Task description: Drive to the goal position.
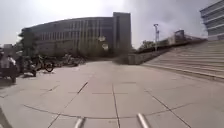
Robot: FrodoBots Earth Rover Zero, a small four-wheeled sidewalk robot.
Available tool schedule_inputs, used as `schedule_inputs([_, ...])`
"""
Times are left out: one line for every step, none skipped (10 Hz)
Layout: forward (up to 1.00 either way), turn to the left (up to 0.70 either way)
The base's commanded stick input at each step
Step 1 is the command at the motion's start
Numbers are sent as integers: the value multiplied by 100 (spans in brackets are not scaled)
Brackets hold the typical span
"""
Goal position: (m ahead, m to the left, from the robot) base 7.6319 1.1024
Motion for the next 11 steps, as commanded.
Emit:
schedule_inputs([100,32])
schedule_inputs([100,29])
schedule_inputs([100,12])
schedule_inputs([100,0])
schedule_inputs([100,0])
schedule_inputs([100,0])
schedule_inputs([100,0])
schedule_inputs([100,0])
schedule_inputs([100,0])
schedule_inputs([100,0])
schedule_inputs([100,0])
